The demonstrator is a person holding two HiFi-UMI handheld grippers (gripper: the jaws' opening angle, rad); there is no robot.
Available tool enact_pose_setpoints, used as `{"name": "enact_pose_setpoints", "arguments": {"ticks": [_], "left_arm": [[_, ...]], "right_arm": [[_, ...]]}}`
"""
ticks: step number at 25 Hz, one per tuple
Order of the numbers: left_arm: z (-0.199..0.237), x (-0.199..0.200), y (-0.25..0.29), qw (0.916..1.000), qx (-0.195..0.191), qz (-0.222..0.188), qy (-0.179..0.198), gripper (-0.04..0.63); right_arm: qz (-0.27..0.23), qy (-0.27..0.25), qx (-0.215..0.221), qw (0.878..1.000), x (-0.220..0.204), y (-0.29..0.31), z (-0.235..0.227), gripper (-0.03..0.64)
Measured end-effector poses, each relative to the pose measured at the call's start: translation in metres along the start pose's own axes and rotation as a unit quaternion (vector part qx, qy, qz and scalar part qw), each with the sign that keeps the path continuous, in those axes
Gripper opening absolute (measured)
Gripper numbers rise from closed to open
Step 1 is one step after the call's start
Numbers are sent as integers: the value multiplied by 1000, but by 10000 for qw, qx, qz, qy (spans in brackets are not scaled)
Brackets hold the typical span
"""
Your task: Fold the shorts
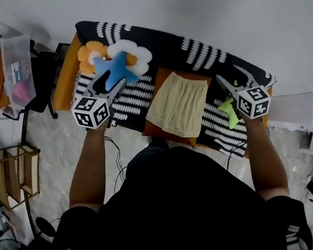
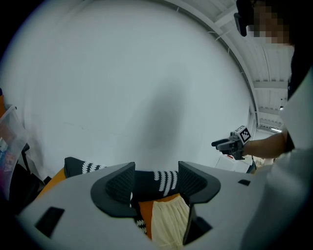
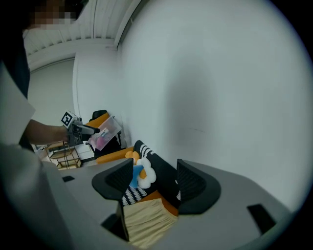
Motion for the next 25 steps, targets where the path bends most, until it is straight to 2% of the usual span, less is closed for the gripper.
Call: {"name": "enact_pose_setpoints", "arguments": {"ticks": [7,12,18,25], "left_arm": [[60,-23,0,9994,226,145,-234,290],[84,-49,-9,9977,434,257,-455,290],[99,-92,-1,9946,648,596,-549,291],[106,-139,7,9876,1075,641,-947,293]], "right_arm": [[529,-551,287,9967,4,73,-8,290],[1007,-1088,601,9871,-8,118,-2,288],[1527,-1759,1167,9655,-41,172,1,287],[1976,-2454,1693,9338,-85,230,-4,262]]}}
Point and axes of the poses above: the fingertips, and each gripper's own axes: y forward along the fingers, z to its left, x out of its top, the point moved 4 cm from there along -y, backward along the fingers, and after that the axes turned 7 degrees about -y, right-handed, at the moved point
